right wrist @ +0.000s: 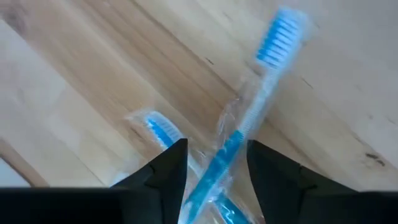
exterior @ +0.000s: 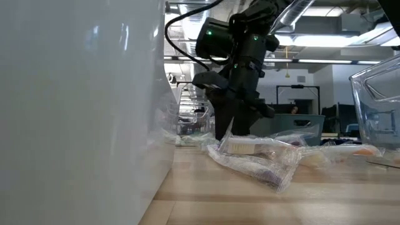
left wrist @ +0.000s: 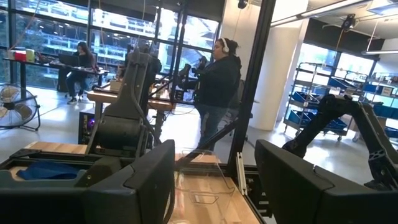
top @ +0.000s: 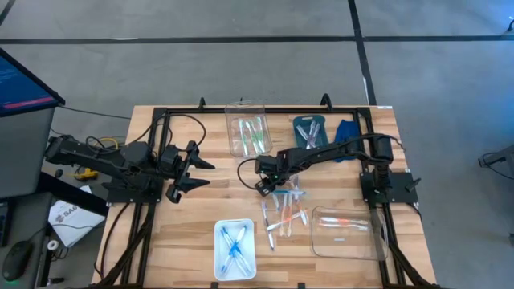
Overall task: Pick & Place Toothbrushes
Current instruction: Put the blue toothbrush into the white bin
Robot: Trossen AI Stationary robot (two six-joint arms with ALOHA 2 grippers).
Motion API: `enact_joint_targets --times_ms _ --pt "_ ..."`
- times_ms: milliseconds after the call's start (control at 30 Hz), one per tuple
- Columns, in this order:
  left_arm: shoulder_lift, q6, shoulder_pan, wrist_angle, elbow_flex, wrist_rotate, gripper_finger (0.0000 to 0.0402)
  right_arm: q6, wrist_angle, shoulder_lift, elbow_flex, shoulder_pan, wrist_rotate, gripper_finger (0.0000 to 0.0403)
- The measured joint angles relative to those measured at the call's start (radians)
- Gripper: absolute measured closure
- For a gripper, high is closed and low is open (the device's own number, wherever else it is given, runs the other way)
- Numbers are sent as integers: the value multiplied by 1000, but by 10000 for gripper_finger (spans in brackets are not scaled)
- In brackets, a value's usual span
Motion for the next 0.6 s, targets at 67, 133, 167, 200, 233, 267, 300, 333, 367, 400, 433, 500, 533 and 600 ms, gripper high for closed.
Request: enact_joint_targets --times_ms 67,133,167,200,233,267,300,333,367,400,433,500,533,600 --pt "0 0 0 0 0 0 183 0 -4 0 1 0 1 247" --pt "0 0 0 0 0 0 183 0 3 0 1 -1 2 251" --pt "0 0 0 0 0 0 183 0 2 0 1 -1 2 253" --pt "0 0 0 0 0 0 183 0 -1 2 1 0 2 255" --pt "0 0 0 0 0 0 183 0 -4 5 1 0 4 257" --pt "0 0 0 0 0 0 183 0 -9 6 0 0 4 259" --pt "0 0 0 0 0 0 183 0 -15 6 0 1 5 262" --pt "0 0 0 0 0 0 183 0 -16 6 0 1 5 264" --pt "0 0 0 0 0 0 183 0 -15 6 0 1 5 266" --pt "0 0 0 0 0 0 183 0 -16 6 0 1 5 269" --pt "0 0 0 0 0 0 183 0 -16 6 0 1 5 271" --pt "0 0 0 0 0 0 183 -1 -16 6 0 -1 7 274" --pt "0 0 0 0 0 0 183 0 -16 6 0 -1 9 275" --pt "0 0 0 0 0 0 183 -1 -16 6 0 -1 10 277"
